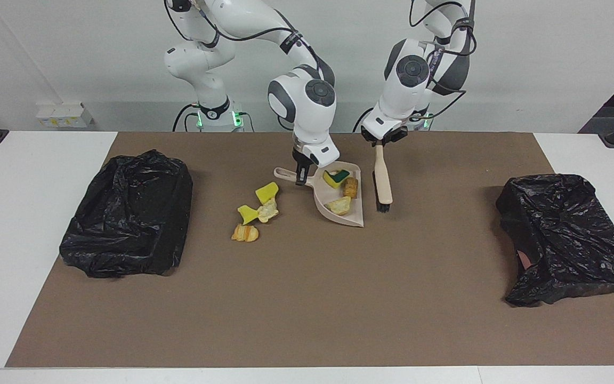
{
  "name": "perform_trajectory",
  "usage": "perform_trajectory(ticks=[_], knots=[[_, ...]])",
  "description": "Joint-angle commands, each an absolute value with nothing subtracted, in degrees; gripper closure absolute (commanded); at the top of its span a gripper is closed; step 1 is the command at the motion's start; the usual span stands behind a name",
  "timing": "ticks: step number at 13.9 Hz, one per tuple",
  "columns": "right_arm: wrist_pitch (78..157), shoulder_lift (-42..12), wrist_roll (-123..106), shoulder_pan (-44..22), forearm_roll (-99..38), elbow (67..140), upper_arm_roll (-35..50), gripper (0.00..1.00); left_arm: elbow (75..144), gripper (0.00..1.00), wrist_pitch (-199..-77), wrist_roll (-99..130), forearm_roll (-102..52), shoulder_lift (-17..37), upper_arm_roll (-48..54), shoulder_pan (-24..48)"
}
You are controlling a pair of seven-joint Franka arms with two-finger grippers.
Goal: Sweep and dump trash in bin
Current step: 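Tip the dustpan into the nearby bag while the left gripper drops the brush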
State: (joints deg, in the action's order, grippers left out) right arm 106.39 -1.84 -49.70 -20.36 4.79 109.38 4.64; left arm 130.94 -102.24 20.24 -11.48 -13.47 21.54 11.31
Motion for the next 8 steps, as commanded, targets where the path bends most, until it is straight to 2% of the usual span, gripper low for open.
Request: perform_trajectory(ticks=[1,4,8], knots=[[101.3,5.8,-54.7,-12.9,2.8,110.0,4.7,1.0,138.3,1.0,-104.1,21.9,-13.1,-20.6,23.5,14.9],[95.6,10.6,-63.7,-3.3,2.8,110.0,3.3,1.0,141.9,1.0,-104.2,22.9,-17.1,-23.4,30.0,15.2],[97.5,10.3,-79.8,10.0,5.0,109.7,0.1,1.0,148.9,1.0,-106.1,24.2,-27.5,-30.0,35.0,15.6]])
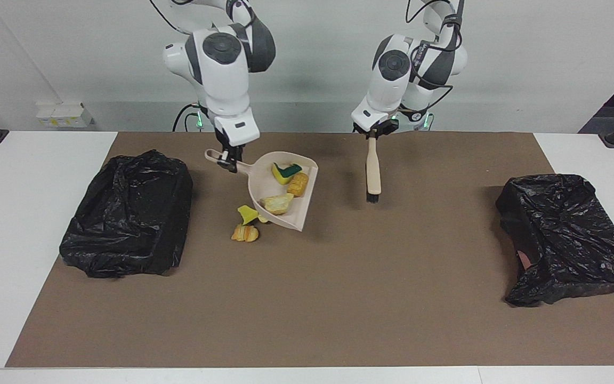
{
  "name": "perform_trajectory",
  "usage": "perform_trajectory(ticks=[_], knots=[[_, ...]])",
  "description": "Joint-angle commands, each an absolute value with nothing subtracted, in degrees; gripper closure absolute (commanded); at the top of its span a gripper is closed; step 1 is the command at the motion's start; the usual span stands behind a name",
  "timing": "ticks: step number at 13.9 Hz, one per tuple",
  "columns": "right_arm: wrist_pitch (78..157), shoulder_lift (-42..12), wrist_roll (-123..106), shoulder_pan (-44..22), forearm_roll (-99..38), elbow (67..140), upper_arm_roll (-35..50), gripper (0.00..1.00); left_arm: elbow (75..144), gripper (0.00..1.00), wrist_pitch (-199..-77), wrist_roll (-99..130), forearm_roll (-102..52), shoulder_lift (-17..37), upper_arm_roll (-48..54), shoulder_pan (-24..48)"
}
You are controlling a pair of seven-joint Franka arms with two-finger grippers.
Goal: Sweep and dump trash in bin
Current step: 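Tip the dustpan into the nearby bag while the left gripper drops the brush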
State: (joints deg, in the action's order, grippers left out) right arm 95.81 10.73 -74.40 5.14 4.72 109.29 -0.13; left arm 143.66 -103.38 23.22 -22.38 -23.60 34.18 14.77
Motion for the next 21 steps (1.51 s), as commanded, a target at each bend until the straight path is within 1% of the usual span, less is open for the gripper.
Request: perform_trajectory(ticks=[1,3,5,6,8,9,10,11,12,13,15,16,18,19,21], knots=[[98.5,10.3,-82.0,12.5,7.9,109.8,0.1,1.0,149.5,1.0,-106.3,26.3,-29.1,-30.8,36.4,15.6],[101.1,10.1,-85.0,14.2,14.8,109.9,0.0,1.0,149.9,1.0,-107.9,27.8,-30.2,-31.0,38.1,15.6],[102.2,8.8,-85.1,14.6,22.5,110.6,0.1,1.0,151.9,1.0,-115.0,29.4,-32.6,-30.5,41.9,16.0],[102.7,8.2,-85.8,14.5,25.6,110.9,0.1,1.0,152.0,1.0,-115.9,29.5,-32.8,-30.5,43.6,15.9],[103.0,8.7,-89.8,13.5,31.0,112.1,0.2,1.0,152.1,1.0,-116.0,30.4,-34.8,-30.1,43.6,15.7],[103.5,9.0,-91.5,13.4,33.0,112.8,0.3,1.0,152.1,0.95,-116.1,30.5,-35.7,-30.0,43.5,15.4],[104.1,9.7,-94.0,13.4,34.2,113.9,0.7,1.0,152.0,0.7,-116.3,30.5,-35.7,-29.4,43.5,15.1],[104.9,9.9,-96.5,12.1,36.1,114.9,0.8,1.0,151.9,0.53,-115.9,30.4,-35.7,-29.0,43.4,14.5],[105.5,9.9,-97.6,11.3,37.1,115.7,0.8,1.0,151.7,0.31,-115.4,30.3,-35.7,-28.7,43.4,13.6],[106.9,9.9,-99.1,11.1,37.4,116.0,0.8,1.0,151.5,0.26,-115.4,29.9,-35.7,-28.7,43.4,13.4],[107.2,9.8,-99.3,10.1,39.2,115.8,0.8,1.0,150.8,0.0,-115.0,29.0,-35.4,-27.8,43.2,13.3],[107.4,9.7,-98.8,9.6,40.4,115.8,0.8,1.0,150.0,0.0,-115.0,28.0,-35.1,-27.6,43.1,13.0],[107.4,9.7,-96.8,9.5,42.4,115.7,0.8,1.0,146.6,0.0,-113.9,24.4,-34.0,-27.6,42.5,9.1],[107.0,9.7,-96.5,9.3,43.8,115.7,1.0,1.0,144.6,0.0,-113.7,22.4,-30.4,-27.6,41.4,8.1],[106.8,9.7,-94.7,6.9,49.4,115.6,1.1,1.0,140.8,0.0,-113.6,19.6,-24.1,-27.1,33.9,8.4]])
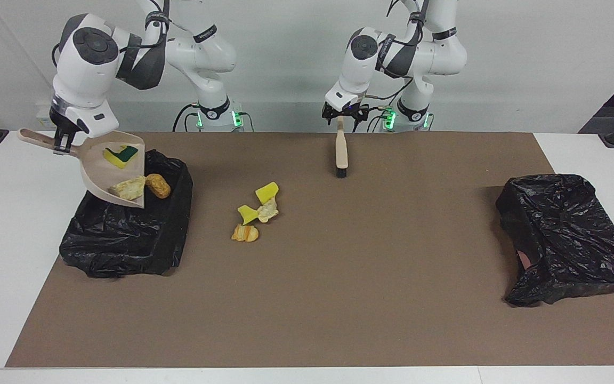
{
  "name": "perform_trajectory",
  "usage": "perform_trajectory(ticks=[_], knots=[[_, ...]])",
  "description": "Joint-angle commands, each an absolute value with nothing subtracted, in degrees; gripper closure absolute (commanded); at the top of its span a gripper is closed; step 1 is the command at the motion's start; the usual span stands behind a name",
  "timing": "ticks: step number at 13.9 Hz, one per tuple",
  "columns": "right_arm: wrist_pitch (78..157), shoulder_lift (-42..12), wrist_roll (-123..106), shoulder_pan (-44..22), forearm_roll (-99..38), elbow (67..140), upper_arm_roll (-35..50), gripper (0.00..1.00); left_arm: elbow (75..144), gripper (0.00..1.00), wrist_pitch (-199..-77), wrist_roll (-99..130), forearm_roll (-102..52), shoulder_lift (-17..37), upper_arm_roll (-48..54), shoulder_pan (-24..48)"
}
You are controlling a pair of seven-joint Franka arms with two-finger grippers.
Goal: Sweep and dump trash in bin
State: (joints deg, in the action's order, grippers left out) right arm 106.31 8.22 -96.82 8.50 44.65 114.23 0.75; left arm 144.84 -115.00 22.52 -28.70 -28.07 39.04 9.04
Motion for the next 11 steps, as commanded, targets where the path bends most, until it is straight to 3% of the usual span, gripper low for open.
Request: perform_trajectory(ticks=[1,4,8,11], knots=[[106.7,9.5,-94.0,6.7,51.0,115.6,1.1,1.0,138.5,0.0,-113.0,18.6,-20.7,-25.6,31.1,8.4],[106.5,9.2,-91.7,5.3,53.8,116.1,1.1,1.0,128.4,0.0,-111.9,15.5,-8.6,-17.2,22.1,9.0],[102.1,9.5,-88.5,2.5,56.8,115.7,1.7,1.0,106.9,0.0,-102.2,10.5,-0.7,-5.0,14.0,10.0],[102.4,9.7,-84.6,1.6,59.3,116.4,1.7,1.0,95.8,0.0,-95.6,3.4,-0.2,-1.8,8.6,10.0]])
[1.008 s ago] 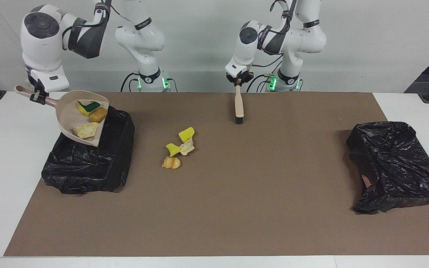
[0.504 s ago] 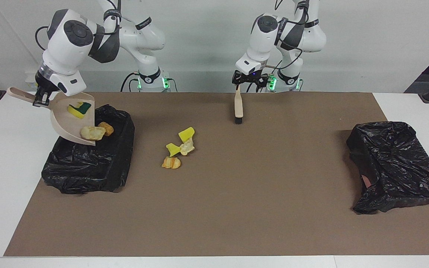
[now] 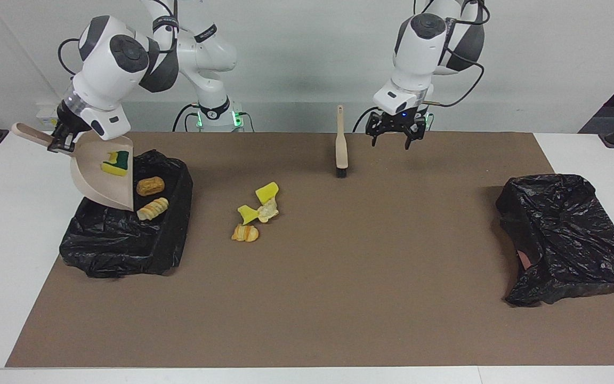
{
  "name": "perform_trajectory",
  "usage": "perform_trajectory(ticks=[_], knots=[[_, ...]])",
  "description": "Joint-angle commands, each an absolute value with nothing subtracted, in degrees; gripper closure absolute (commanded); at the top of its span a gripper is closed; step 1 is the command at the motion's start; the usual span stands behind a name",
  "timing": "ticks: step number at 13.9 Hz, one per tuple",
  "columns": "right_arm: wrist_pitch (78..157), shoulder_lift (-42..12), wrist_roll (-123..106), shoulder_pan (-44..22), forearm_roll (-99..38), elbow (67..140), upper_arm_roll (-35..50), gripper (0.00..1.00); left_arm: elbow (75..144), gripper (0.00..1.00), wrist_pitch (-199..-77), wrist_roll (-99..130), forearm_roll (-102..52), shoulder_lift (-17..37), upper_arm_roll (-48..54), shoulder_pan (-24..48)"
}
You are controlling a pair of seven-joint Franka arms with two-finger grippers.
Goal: Sweep and dump trash in bin
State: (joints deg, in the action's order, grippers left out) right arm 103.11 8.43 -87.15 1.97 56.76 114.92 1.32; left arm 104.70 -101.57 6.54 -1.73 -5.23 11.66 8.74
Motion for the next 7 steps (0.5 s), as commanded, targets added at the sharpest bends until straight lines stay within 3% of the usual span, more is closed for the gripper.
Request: perform_trajectory(ticks=[1,7], knots=[[102.1,9.7,-83.4,1.4,59.9,116.7,1.8,1.0,94.1,0.0,-93.9,2.0,-0.1,-2.1,7.0,10.0],[98.6,10.0,-79.5,-2.7,64.3,119.4,2.0,1.0,85.8,0.0,-83.2,-4.0,-0.1,-2.1,-0.2,10.0]])
